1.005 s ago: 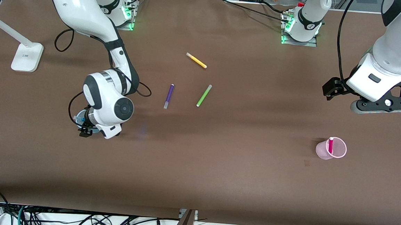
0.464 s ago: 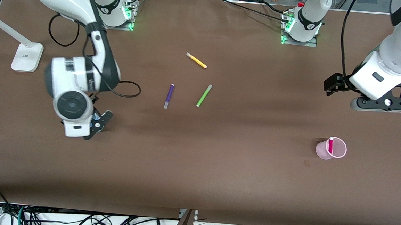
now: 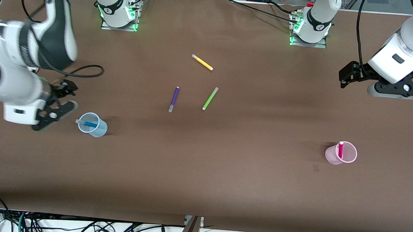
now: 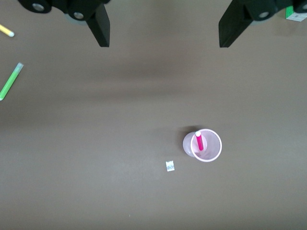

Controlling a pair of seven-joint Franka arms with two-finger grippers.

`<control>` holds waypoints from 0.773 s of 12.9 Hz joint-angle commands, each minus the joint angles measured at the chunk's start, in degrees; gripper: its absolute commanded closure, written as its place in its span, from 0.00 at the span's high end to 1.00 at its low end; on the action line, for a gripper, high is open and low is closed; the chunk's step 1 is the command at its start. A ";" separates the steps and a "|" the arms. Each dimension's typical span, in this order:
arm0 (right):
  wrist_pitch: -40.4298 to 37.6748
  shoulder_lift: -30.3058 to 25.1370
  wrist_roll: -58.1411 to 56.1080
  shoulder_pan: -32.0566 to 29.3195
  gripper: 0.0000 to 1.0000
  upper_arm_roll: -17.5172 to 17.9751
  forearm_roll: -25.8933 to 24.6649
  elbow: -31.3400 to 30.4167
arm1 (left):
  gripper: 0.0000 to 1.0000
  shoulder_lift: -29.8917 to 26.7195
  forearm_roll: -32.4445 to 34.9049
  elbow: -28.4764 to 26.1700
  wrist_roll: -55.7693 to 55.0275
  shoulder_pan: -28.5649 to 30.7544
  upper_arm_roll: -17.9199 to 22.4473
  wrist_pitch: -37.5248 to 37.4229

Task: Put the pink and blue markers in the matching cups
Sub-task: 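Drop the blue marker into the light blue cup with the right gripper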

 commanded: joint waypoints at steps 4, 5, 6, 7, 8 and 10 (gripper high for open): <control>-5.42 -5.04 4.01 -1.04 1.00 -1.12 3.82 1.90 | 1.00 -13.98 -5.25 -21.44 6.15 0.07 4.53 9.28; -5.60 -6.61 9.26 -3.31 1.00 -0.07 5.57 1.64 | 1.00 -14.16 -5.25 -21.89 7.12 0.33 4.53 9.28; -6.39 -7.50 14.53 -5.77 1.00 4.03 5.94 1.37 | 1.00 -13.73 -5.25 -21.55 7.30 0.59 4.53 9.46; -7.00 -8.64 19.55 -9.36 1.00 8.69 5.94 1.02 | 1.00 -13.38 -4.73 -21.20 7.57 0.60 4.53 9.63; -7.79 -9.78 25.60 -12.44 1.00 13.26 5.68 0.06 | 1.00 -12.94 -4.46 -20.50 7.57 0.51 4.44 9.55; -7.80 -11.45 35.73 -16.06 1.00 19.35 5.15 -1.87 | 1.00 -10.49 -4.46 -16.56 8.53 0.51 4.61 8.67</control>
